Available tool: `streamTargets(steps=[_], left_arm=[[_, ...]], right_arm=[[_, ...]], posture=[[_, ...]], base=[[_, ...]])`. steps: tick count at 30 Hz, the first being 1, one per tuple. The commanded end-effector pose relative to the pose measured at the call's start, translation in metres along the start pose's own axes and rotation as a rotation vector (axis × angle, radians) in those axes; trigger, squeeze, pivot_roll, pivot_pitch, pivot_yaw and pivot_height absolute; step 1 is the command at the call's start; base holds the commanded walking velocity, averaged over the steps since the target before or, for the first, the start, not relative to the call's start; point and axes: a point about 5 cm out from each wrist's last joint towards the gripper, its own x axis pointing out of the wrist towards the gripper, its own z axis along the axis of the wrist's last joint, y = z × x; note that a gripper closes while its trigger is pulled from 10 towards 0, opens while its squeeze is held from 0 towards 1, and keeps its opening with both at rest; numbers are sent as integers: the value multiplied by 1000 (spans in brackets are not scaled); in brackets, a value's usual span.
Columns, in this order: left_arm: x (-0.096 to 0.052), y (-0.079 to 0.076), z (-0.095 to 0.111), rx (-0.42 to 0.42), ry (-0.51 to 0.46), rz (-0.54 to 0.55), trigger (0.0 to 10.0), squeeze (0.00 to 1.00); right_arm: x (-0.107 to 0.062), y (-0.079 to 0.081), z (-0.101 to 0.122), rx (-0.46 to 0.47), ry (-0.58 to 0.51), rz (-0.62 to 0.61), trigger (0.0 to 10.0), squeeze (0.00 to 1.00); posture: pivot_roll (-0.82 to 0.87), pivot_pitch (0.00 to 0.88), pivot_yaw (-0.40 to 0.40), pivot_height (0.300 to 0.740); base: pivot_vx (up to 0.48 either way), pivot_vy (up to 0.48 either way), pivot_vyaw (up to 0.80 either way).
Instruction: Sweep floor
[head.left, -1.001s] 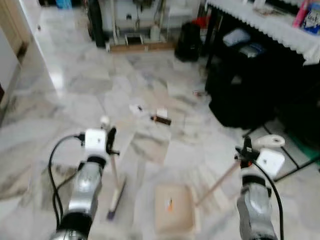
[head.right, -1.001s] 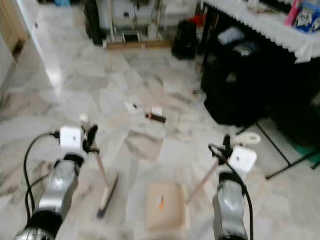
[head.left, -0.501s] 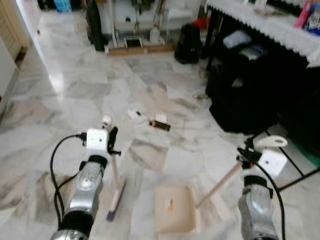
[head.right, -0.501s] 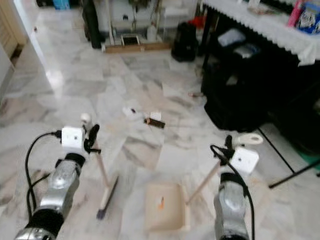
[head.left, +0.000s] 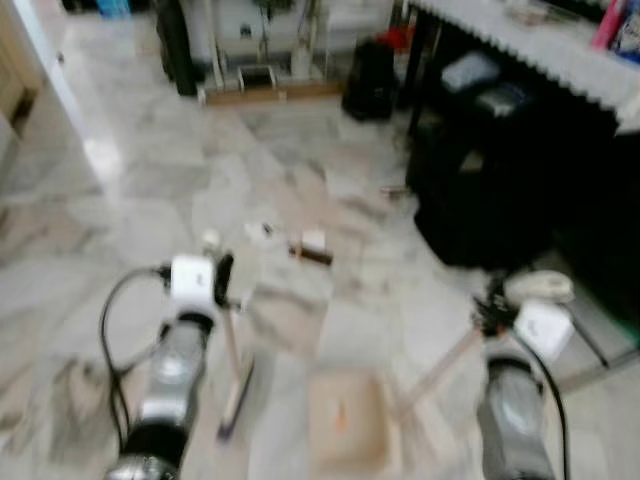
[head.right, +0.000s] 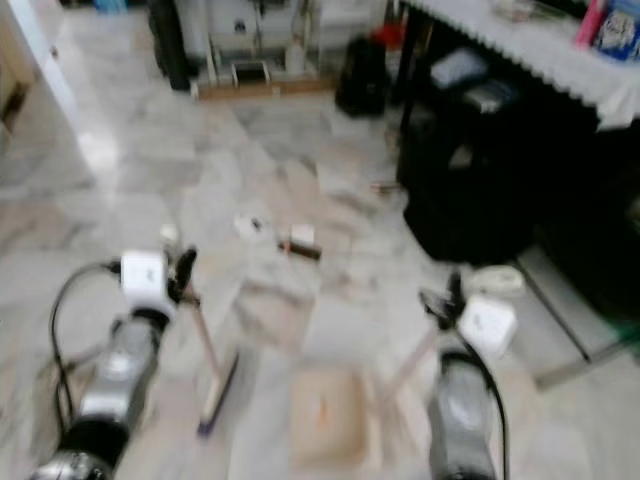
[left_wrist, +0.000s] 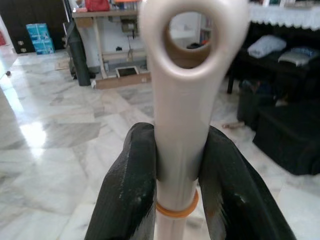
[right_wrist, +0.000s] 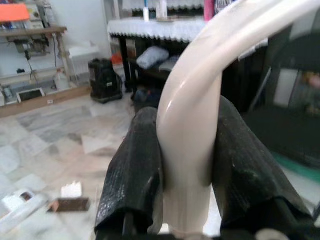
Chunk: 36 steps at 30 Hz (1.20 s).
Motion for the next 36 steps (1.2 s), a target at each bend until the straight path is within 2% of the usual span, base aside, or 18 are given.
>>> streamTargets(steps=[1,10,14,32,36], left_arm=[[4,4,11,10,-46,4,10000,0],[4,4,10,10,-44,7,10000,0],[4,4,10,9,-45,9,10000,0],[3,4,10,10,-44,9,10000,0],[3,4,10,10,-42,10,10000,0]], right_arm=[[5,10,11,40,-52,30,10000,0],[3,18,11,-10,-56,94,10000,0],[4,17,12,16,-60,74,10000,0],[4,11,11,18,-54,56,10000,0],[5,13,14,56,-68,63,10000,0]], posture=[[129,60,-63,740],[130,62,-67,740],[131,64,-67,740],[132,68,-68,740],[131,68,-68,740]], base=[[319,0,0],[322,0,178],[322,0,256],[321,0,0],[322,0,-297]])
